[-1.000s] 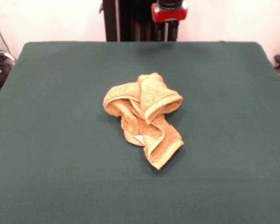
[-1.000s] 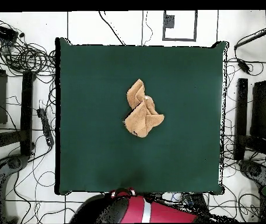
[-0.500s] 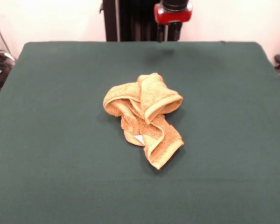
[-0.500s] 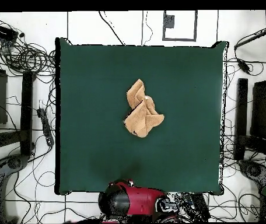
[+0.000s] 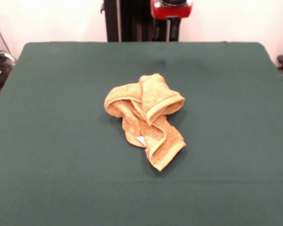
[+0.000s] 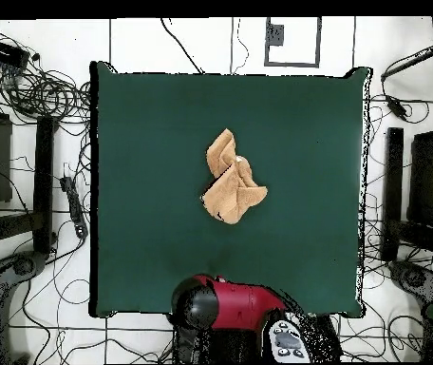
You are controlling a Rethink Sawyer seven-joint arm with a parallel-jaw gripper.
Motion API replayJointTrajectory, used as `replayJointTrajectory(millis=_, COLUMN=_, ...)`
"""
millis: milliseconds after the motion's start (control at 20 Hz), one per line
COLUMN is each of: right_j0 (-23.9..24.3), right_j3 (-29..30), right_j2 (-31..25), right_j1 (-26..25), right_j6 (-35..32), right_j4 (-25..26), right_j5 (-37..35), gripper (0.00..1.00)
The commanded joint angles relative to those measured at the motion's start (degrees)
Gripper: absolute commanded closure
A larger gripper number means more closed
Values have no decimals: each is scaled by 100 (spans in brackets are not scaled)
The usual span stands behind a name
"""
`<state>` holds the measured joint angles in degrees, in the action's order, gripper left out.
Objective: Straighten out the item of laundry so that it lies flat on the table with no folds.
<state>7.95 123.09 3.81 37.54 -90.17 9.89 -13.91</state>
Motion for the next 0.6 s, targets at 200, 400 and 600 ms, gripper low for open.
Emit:
replayJointTrajectory(millis=200, right_j0=48, right_j3=-908, right_j2=-517, right_j1=-1066, right_j6=-1119, right_j4=-261, right_j5=1062, gripper=0)
replayJointTrajectory(millis=400, right_j0=52, right_j3=-982, right_j2=-491, right_j1=-1372, right_j6=-1199, right_j4=-229, right_j5=1594, gripper=0)
replayJointTrajectory(millis=600, right_j0=-246, right_j3=-878, right_j2=-206, right_j1=-1065, right_j6=-1218, right_j4=-247, right_j5=1803, gripper=0)
